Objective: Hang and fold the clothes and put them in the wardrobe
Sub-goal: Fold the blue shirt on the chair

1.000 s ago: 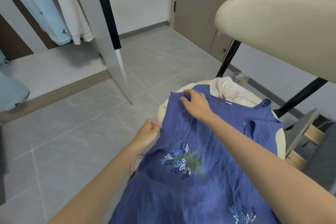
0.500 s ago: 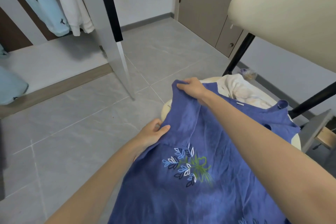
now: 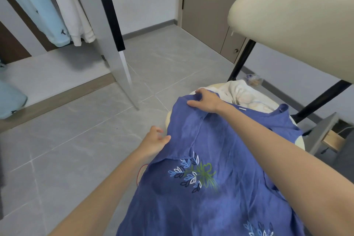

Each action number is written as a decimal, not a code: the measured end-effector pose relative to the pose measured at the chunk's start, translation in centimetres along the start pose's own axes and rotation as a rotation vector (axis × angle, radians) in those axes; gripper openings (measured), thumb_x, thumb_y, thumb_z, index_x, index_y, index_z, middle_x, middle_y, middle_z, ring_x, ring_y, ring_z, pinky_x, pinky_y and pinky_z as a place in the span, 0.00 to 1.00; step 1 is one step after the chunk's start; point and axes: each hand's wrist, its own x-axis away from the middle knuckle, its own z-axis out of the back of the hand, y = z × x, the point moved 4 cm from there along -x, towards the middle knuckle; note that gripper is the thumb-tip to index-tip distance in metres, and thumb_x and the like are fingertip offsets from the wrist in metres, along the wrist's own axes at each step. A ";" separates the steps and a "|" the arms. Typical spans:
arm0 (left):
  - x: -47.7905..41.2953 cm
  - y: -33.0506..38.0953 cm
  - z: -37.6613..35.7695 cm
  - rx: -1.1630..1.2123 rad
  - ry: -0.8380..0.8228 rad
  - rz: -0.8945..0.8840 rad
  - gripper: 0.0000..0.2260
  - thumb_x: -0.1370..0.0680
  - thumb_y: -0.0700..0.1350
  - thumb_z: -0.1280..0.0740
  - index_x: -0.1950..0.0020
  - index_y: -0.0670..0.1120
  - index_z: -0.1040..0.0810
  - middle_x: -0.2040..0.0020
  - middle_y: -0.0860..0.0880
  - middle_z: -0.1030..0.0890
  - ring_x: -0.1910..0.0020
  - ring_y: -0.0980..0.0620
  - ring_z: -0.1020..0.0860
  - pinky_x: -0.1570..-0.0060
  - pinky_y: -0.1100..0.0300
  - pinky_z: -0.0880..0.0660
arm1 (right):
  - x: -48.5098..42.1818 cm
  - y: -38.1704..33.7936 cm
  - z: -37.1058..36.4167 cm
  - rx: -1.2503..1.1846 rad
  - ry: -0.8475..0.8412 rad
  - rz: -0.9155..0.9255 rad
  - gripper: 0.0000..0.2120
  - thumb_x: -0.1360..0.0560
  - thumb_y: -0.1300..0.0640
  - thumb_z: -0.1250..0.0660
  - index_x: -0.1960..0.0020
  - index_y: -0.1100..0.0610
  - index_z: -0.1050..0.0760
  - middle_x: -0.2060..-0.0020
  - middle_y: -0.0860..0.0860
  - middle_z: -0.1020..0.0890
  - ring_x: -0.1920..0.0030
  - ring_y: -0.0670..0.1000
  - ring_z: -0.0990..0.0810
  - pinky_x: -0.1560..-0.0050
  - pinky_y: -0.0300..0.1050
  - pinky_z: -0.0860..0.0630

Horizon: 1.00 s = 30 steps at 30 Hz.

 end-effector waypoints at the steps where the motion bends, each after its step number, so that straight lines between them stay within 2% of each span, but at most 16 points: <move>1: -0.1 0.5 0.1 -0.017 0.057 -0.022 0.15 0.22 0.46 0.34 0.38 0.43 0.32 0.42 0.43 0.28 0.46 0.48 0.27 0.49 0.58 0.30 | 0.5 0.2 0.1 0.014 -0.048 -0.001 0.30 0.26 0.46 0.32 0.29 0.57 0.35 0.37 0.51 0.26 0.37 0.52 0.28 0.43 0.41 0.33; 4: 0.4 2.8 -0.3 -0.139 0.132 -0.196 0.20 0.24 0.46 0.32 0.35 0.45 0.32 0.38 0.43 0.30 0.37 0.45 0.30 0.39 0.56 0.34 | 1.7 0.9 0.3 -0.129 0.001 -0.007 0.21 0.25 0.56 0.31 0.35 0.60 0.30 0.45 0.51 0.26 0.47 0.49 0.28 0.50 0.38 0.35; 6: 1.4 4.4 -1.2 -0.208 0.097 -0.317 0.21 0.27 0.48 0.29 0.37 0.47 0.31 0.41 0.46 0.32 0.38 0.47 0.33 0.39 0.58 0.36 | 2.4 1.1 0.7 -0.348 0.115 -0.029 0.13 0.25 0.58 0.33 0.42 0.57 0.30 0.46 0.51 0.26 0.48 0.49 0.28 0.51 0.40 0.32; 8: 2.6 5.4 -2.3 -0.274 0.016 -0.379 0.25 0.31 0.51 0.25 0.40 0.49 0.32 0.45 0.49 0.34 0.41 0.49 0.33 0.42 0.60 0.35 | 3.0 1.2 1.1 -0.482 0.169 -0.039 0.10 0.24 0.59 0.34 0.46 0.55 0.33 0.49 0.55 0.25 0.52 0.52 0.25 0.57 0.42 0.25; 10: 3.5 5.6 -3.4 -0.377 -0.078 -0.397 0.29 0.35 0.54 0.23 0.41 0.51 0.34 0.46 0.50 0.35 0.43 0.51 0.35 0.44 0.59 0.33 | 3.6 1.1 1.4 -0.456 0.160 -0.032 0.11 0.23 0.61 0.36 0.44 0.56 0.36 0.58 0.55 0.24 0.63 0.51 0.23 0.68 0.37 0.24; 12: 3.7 5.0 -4.0 -0.526 -0.130 -0.401 0.32 0.37 0.54 0.22 0.40 0.51 0.35 0.47 0.50 0.36 0.44 0.50 0.37 0.48 0.58 0.33 | 4.2 1.4 1.4 -0.360 0.134 -0.032 0.13 0.23 0.62 0.38 0.41 0.56 0.38 0.66 0.54 0.23 0.71 0.51 0.23 0.69 0.39 0.24; 13: 3.8 4.6 -4.1 -0.598 -0.145 -0.408 0.32 0.37 0.53 0.23 0.40 0.51 0.35 0.47 0.50 0.37 0.44 0.50 0.37 0.50 0.58 0.33 | 4.4 1.7 1.4 -0.297 0.129 -0.032 0.14 0.23 0.62 0.38 0.40 0.57 0.38 0.67 0.55 0.22 0.71 0.52 0.23 0.67 0.41 0.24; 15: 3.8 3.7 -4.2 -0.692 -0.145 -0.424 0.26 0.34 0.49 0.25 0.41 0.50 0.34 0.49 0.50 0.37 0.46 0.49 0.35 0.53 0.57 0.31 | 4.6 2.4 1.4 -0.159 0.156 -0.014 0.15 0.24 0.63 0.37 0.39 0.59 0.35 0.58 0.58 0.20 0.61 0.56 0.21 0.59 0.43 0.27; 17: 3.7 3.4 -4.0 -0.711 -0.097 -0.457 0.16 0.28 0.44 0.30 0.43 0.48 0.31 0.49 0.50 0.33 0.49 0.48 0.30 0.53 0.56 0.30 | 4.8 2.9 1.6 -0.084 0.166 0.000 0.15 0.25 0.63 0.35 0.39 0.60 0.30 0.49 0.57 0.21 0.48 0.56 0.22 0.52 0.42 0.29; 18: 3.6 3.5 -3.9 -0.713 -0.067 -0.474 0.11 0.26 0.43 0.33 0.45 0.47 0.30 0.50 0.49 0.30 0.51 0.48 0.28 0.54 0.55 0.30 | 5.0 3.0 1.7 -0.065 0.167 0.007 0.14 0.26 0.63 0.34 0.40 0.60 0.28 0.47 0.56 0.21 0.46 0.56 0.23 0.51 0.41 0.30; 20: 3.5 3.8 -3.7 -0.691 -0.055 -0.488 0.04 0.24 0.40 0.36 0.52 0.48 0.28 0.54 0.50 0.26 0.56 0.48 0.27 0.56 0.55 0.30 | 5.3 3.0 1.9 -0.051 0.174 0.024 0.13 0.26 0.64 0.34 0.41 0.61 0.26 0.47 0.56 0.21 0.45 0.55 0.23 0.51 0.39 0.32; 21: 3.5 4.0 -3.7 -0.666 -0.078 -0.485 0.04 0.24 0.40 0.36 0.54 0.48 0.27 0.56 0.51 0.25 0.58 0.49 0.27 0.57 0.56 0.30 | 5.5 2.9 2.1 -0.062 0.184 0.031 0.12 0.25 0.65 0.35 0.42 0.61 0.26 0.48 0.56 0.20 0.46 0.55 0.23 0.52 0.39 0.32; 23: 3.4 4.0 -3.7 -0.648 -0.174 -0.467 0.03 0.24 0.40 0.35 0.53 0.47 0.24 0.58 0.52 0.24 0.59 0.52 0.27 0.55 0.57 0.29 | 6.2 2.9 2.6 -0.089 0.214 0.041 0.11 0.25 0.65 0.36 0.43 0.61 0.25 0.49 0.56 0.20 0.50 0.54 0.23 0.53 0.38 0.31; 26: 3.6 4.1 -3.6 -0.657 -0.303 -0.415 0.07 0.25 0.45 0.31 0.48 0.48 0.20 0.56 0.55 0.23 0.59 0.57 0.26 0.50 0.61 0.27 | 7.7 3.4 3.9 -0.144 0.285 0.075 0.11 0.25 0.65 0.37 0.43 0.60 0.24 0.46 0.55 0.20 0.54 0.49 0.26 0.52 0.37 0.32; 28: 3.5 4.8 -3.3 -0.631 -0.284 -0.406 0.07 0.26 0.49 0.30 0.49 0.50 0.20 0.58 0.58 0.23 0.60 0.61 0.25 0.49 0.62 0.26 | 9.0 4.1 5.1 -0.155 0.333 0.087 0.13 0.24 0.65 0.39 0.42 0.60 0.24 0.43 0.54 0.21 0.51 0.48 0.26 0.51 0.35 0.34; 30: 3.4 6.4 -3.1 -0.592 -0.199 -0.433 0.06 0.24 0.48 0.33 0.49 0.49 0.21 0.58 0.58 0.22 0.58 0.59 0.25 0.49 0.63 0.27 | 10.4 5.4 6.2 -0.156 0.384 0.087 0.14 0.24 0.66 0.41 0.41 0.60 0.24 0.41 0.54 0.22 0.47 0.49 0.26 0.51 0.33 0.36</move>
